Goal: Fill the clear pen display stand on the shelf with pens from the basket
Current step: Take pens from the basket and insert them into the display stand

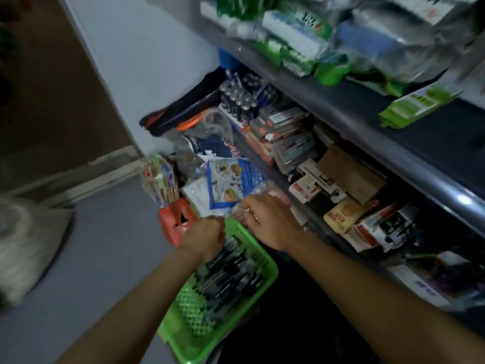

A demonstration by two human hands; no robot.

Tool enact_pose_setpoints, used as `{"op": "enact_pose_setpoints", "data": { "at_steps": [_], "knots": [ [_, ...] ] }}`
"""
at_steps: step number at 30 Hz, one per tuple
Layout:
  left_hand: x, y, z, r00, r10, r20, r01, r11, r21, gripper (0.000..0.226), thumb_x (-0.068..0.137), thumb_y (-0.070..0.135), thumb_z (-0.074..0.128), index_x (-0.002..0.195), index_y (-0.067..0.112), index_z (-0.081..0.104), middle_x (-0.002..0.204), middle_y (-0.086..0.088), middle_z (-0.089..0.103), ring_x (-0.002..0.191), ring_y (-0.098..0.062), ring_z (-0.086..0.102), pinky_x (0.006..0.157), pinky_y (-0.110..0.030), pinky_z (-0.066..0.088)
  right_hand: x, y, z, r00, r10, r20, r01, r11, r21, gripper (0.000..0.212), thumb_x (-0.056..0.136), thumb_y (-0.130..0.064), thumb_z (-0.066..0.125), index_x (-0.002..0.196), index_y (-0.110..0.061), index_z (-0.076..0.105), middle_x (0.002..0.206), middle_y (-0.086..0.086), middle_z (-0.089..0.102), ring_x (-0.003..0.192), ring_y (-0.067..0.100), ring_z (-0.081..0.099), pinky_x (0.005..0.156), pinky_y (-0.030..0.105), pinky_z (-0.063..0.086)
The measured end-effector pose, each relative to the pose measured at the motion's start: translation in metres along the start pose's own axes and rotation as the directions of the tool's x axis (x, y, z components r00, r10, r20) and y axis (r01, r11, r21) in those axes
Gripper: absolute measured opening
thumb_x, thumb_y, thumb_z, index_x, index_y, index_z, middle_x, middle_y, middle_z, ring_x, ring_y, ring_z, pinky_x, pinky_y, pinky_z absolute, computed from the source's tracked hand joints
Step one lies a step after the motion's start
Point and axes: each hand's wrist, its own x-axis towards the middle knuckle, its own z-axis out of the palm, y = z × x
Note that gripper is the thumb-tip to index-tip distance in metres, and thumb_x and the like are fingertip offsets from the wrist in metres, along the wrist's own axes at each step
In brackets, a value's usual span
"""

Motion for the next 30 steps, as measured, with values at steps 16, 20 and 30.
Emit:
{"op": "enact_pose_setpoints", "data": {
  "at_steps": [16, 20, 30],
  "knots": [
    [-0.005, -0.013, 0.109, 0.944, -0.328, 0.016, 0.328, 0.944, 0.04, 0.034, 0.09, 0.016, 0.047, 0.122, 0.007, 0.044, 0.123, -0.013, 0.049, 0.115, -0.032, 0.048, 0.09, -0.041, 0.043, -0.009, 0.015, 0.064, 0.99, 0.017, 0.139, -0.017, 1.0, 0.004, 0.017, 0.091, -0.011, 0.047, 0.103, -0.007, 0.058, 0.098, 0.012, 0.063, 0.088, 0.028, 0.054, 0.067, 0.029, 0.028],
    [-0.003, -0.01, 0.116, 0.935, -0.353, 0.015, 0.351, 0.933, 0.085, 0.037, 0.089, 0.02, 0.052, 0.122, 0.006, 0.044, 0.123, -0.013, 0.046, 0.115, -0.03, 0.045, 0.093, -0.039, 0.042, -0.012, 0.018, 0.068, 0.99, 0.014, 0.139, -0.015, 1.0, 0.01, 0.015, 0.094, -0.012, 0.045, 0.101, -0.008, 0.057, 0.098, 0.01, 0.063, 0.088, 0.023, 0.052, 0.07, 0.028, 0.026],
    [-0.001, -0.006, 0.125, 0.905, -0.422, 0.054, 0.42, 0.907, 0.041, 0.04, 0.09, 0.025, 0.054, 0.122, 0.005, 0.043, 0.125, -0.016, 0.044, 0.117, -0.031, 0.042, 0.094, -0.038, 0.042, -0.016, 0.022, 0.073, 0.983, 0.007, 0.184, -0.007, 1.0, 0.001, 0.015, 0.092, -0.014, 0.046, 0.101, -0.009, 0.057, 0.099, 0.012, 0.063, 0.091, 0.028, 0.054, 0.07, 0.03, 0.027]
  ]
}}
